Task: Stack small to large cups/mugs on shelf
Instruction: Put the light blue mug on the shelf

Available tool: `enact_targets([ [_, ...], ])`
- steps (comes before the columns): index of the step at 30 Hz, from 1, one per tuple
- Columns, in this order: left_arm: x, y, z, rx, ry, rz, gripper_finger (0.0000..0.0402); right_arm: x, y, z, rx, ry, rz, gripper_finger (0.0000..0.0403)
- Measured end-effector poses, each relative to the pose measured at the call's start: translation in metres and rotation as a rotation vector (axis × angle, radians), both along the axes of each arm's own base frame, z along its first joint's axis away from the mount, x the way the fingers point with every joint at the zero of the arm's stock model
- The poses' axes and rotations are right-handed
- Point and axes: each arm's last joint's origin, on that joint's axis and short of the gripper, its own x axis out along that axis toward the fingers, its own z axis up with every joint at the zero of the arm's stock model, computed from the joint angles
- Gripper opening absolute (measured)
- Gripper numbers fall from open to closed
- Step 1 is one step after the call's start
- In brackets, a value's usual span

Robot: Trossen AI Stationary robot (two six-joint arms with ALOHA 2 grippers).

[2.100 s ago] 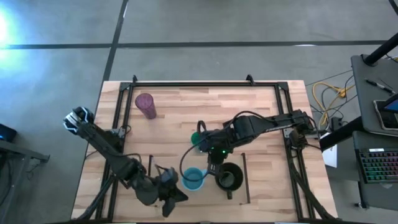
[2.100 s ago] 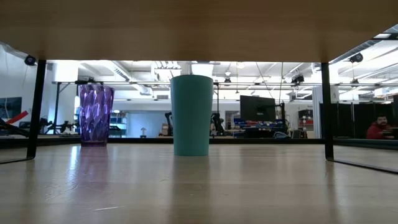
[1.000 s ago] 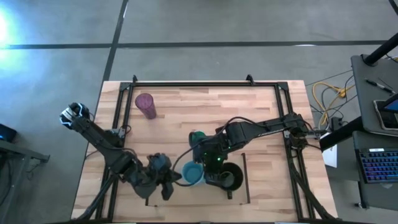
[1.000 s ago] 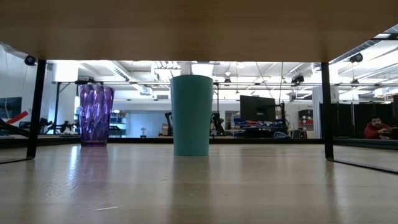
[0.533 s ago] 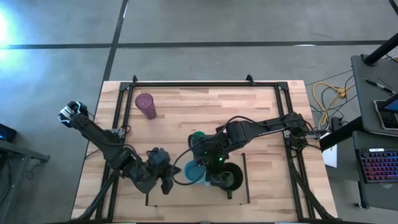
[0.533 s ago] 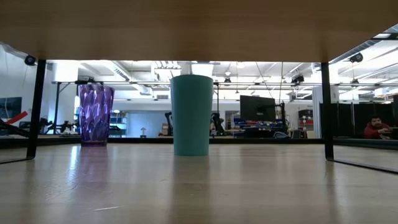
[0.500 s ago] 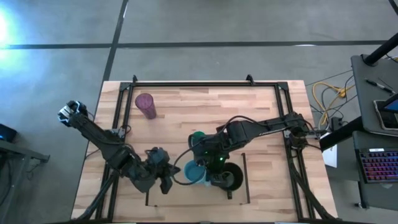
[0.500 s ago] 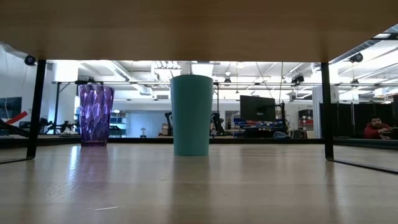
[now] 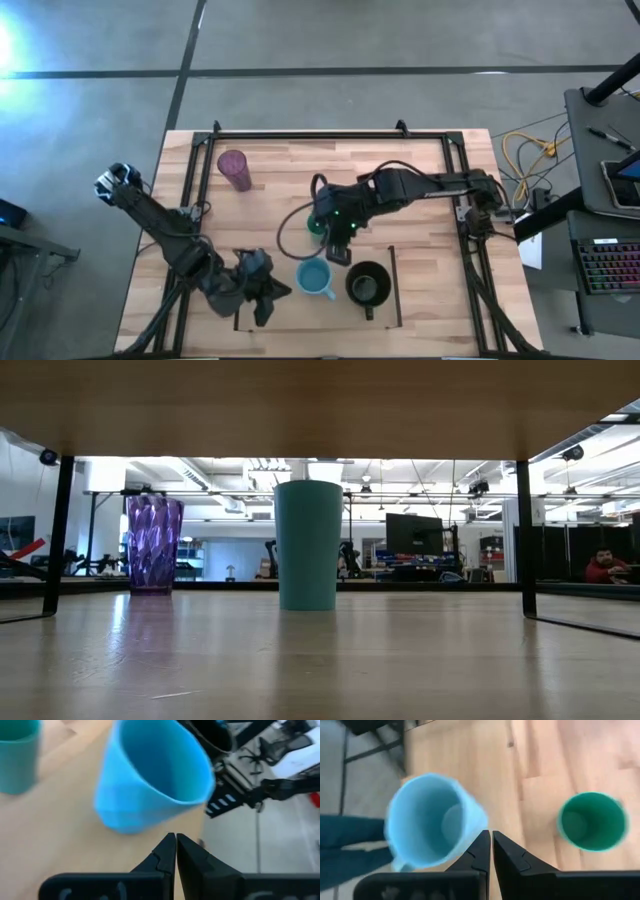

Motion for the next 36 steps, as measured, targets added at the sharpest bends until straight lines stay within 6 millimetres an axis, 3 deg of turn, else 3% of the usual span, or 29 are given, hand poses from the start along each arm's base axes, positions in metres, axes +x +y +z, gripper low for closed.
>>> enact_targets([
  [5, 0.008, -0.007, -0.007, -0.005, -0.01, 0.002, 0.0, 0.01, -0.008, -0.012, 0.005, 0.035, -0.034, 0.0013],
  [11, 0.016, -0.008, -0.014, 0.006, -0.008, 0.026, 0.0, 0.021, -0.001, -0.032, 0.043, 0.087, 0.025, 0.0013],
  [21, 0.02, -0.003, -0.017, 0.043, -0.024, 0.093, 0.0, 0.014, 0.011, -0.03, 0.092, 0.124, 0.088, 0.0013],
  [30, 0.02, -0.002, -0.019, 0.054, -0.022, 0.104, 0.0, 0.006, 0.037, -0.033, 0.096, 0.171, 0.155, 0.0013],
  [36, 0.02, -0.002, -0.018, 0.05, -0.026, 0.105, 0.0, 0.005, 0.039, -0.033, 0.088, 0.176, 0.155, 0.0013],
])
